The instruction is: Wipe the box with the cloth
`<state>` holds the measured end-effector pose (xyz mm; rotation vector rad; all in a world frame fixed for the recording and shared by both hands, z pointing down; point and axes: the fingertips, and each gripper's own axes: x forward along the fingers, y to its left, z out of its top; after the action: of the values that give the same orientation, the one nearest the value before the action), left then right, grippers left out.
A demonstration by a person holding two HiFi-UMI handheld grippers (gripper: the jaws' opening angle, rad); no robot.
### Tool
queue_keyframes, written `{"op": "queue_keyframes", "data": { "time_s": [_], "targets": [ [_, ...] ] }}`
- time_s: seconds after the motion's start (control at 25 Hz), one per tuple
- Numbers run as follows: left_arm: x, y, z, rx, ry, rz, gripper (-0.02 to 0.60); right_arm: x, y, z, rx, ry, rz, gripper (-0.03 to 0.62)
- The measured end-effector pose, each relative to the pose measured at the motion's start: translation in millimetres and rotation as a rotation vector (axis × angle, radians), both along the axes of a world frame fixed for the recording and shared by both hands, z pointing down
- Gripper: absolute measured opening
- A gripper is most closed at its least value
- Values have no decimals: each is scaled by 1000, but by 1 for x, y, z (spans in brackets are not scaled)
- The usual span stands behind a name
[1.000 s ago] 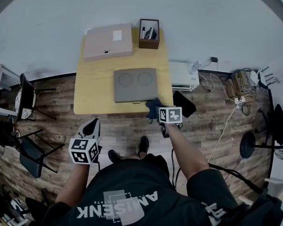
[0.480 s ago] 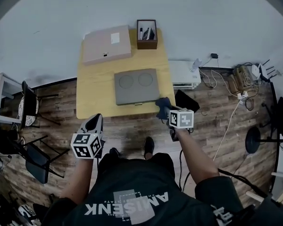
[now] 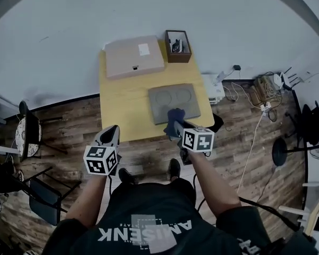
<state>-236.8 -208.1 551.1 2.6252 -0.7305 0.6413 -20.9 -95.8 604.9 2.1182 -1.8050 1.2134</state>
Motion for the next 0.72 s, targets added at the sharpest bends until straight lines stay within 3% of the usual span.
{"op": "queue_keyframes", "data": {
  "time_s": [0.36,0.52,0.72],
  "targets": [
    [-83,-53,-7,10,11,100,2,-104,-104,-3,38,-1,130,84],
    [-110,-69,-5,3,5,87,2,-109,-142,9,16,38,201,84],
    [-133,-96,-7,9,-22,58,2,-83,-179,37,-27,51,347,84]
  ]
}}
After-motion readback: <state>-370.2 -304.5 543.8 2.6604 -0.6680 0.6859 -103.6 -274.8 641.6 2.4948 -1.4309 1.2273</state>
